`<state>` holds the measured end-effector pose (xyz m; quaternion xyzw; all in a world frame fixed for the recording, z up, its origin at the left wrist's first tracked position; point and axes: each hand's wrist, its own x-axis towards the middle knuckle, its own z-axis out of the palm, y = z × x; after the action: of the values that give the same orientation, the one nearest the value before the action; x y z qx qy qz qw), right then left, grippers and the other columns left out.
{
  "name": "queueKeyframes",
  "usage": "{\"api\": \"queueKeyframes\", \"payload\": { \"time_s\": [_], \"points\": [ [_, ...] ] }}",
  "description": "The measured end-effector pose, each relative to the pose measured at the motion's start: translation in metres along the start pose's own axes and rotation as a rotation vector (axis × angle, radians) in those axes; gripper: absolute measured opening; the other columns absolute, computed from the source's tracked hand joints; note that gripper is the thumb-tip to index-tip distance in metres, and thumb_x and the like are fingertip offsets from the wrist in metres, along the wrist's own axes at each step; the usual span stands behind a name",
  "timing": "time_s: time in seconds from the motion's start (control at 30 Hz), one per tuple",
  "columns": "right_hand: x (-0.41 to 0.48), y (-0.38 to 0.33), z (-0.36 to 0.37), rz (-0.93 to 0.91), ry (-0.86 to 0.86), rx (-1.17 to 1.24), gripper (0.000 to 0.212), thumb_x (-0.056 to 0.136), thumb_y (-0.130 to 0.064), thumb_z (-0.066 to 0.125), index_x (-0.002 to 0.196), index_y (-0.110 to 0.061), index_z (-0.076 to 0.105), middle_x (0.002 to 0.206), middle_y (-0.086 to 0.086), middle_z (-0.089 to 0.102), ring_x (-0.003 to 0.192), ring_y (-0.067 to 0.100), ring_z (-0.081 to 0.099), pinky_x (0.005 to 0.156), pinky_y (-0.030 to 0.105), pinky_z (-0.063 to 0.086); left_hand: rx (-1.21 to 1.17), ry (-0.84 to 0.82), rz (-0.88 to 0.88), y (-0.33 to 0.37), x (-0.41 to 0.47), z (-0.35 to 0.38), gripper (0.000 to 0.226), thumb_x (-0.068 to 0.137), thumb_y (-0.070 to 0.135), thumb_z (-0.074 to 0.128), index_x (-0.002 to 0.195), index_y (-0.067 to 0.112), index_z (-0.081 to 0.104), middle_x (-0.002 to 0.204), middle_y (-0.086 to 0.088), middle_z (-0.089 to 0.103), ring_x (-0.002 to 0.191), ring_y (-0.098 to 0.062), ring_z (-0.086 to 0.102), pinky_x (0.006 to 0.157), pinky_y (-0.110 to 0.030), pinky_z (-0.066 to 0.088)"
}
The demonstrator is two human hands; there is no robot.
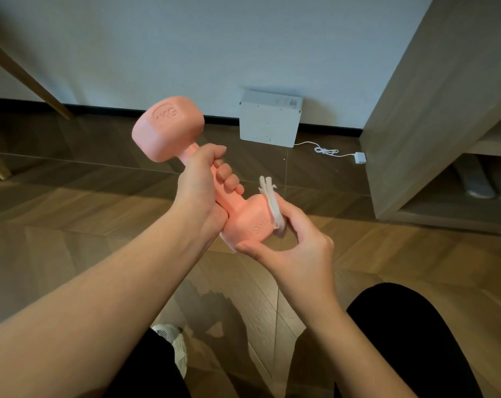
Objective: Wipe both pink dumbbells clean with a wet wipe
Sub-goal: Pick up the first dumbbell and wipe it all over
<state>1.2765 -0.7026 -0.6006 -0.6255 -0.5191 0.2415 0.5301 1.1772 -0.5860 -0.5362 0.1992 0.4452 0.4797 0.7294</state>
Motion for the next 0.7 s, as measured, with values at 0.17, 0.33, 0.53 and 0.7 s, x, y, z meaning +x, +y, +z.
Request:
{"api": "queueKeyframes", "payload": {
  "time_s": [0.17, 0.33, 0.53, 0.7],
  "points": [
    [0.008, -0.001, -0.008, 0.038, -0.204, 0.102, 0.072, 0.067, -0.056, 0.081, 0.13, -0.049, 0.047, 0.123, -0.029, 0.057, 0.116, -0.004, 0.053, 0.086, 0.015, 0.049, -0.035, 0.013, -0.014, -0.004, -0.003, 0.001, 0.035, 0.085, 0.016, 0.058, 0.058, 0.02, 0.036, 0.045, 0.006, 0.032, 0.037, -0.012, 0.029, 0.045, -0.022, 0.034],
    [0.007, -0.001, -0.014, -0.023, -0.238, 0.167, 0.088, 0.062, -0.056, 0.084, 0.137, -0.043, 0.041, 0.131, -0.026, 0.052, 0.121, 0.001, 0.051, 0.086, 0.009, 0.045, -0.118, -0.029, -0.08, -0.004, -0.006, 0.005, 0.037, 0.086, 0.018, 0.059, 0.056, 0.02, 0.037, 0.046, 0.006, 0.03, 0.035, -0.011, 0.028, 0.041, -0.019, 0.035],
    [0.015, -0.007, -0.034, 0.106, -0.268, 0.57, 0.073, 0.059, -0.05, 0.085, 0.122, -0.026, 0.058, 0.112, -0.013, 0.066, 0.109, 0.01, 0.062, 0.081, 0.021, 0.053, -0.112, -0.32, -0.015, 0.0, -0.015, 0.013, 0.024, 0.075, 0.029, 0.067, 0.058, 0.016, 0.054, 0.073, -0.002, 0.064, 0.068, -0.019, 0.066, 0.066, -0.029, 0.055],
    [0.008, -0.012, -0.039, 0.18, -0.414, 0.508, 0.076, 0.059, -0.056, 0.082, 0.125, -0.029, 0.057, 0.112, -0.012, 0.066, 0.109, 0.011, 0.062, 0.083, 0.022, 0.052, -0.091, -0.299, 0.037, 0.003, -0.022, 0.02, 0.037, 0.088, 0.023, 0.056, 0.056, 0.021, 0.039, 0.045, 0.008, 0.032, 0.036, -0.007, 0.03, 0.038, -0.02, 0.031]
  ]
}}
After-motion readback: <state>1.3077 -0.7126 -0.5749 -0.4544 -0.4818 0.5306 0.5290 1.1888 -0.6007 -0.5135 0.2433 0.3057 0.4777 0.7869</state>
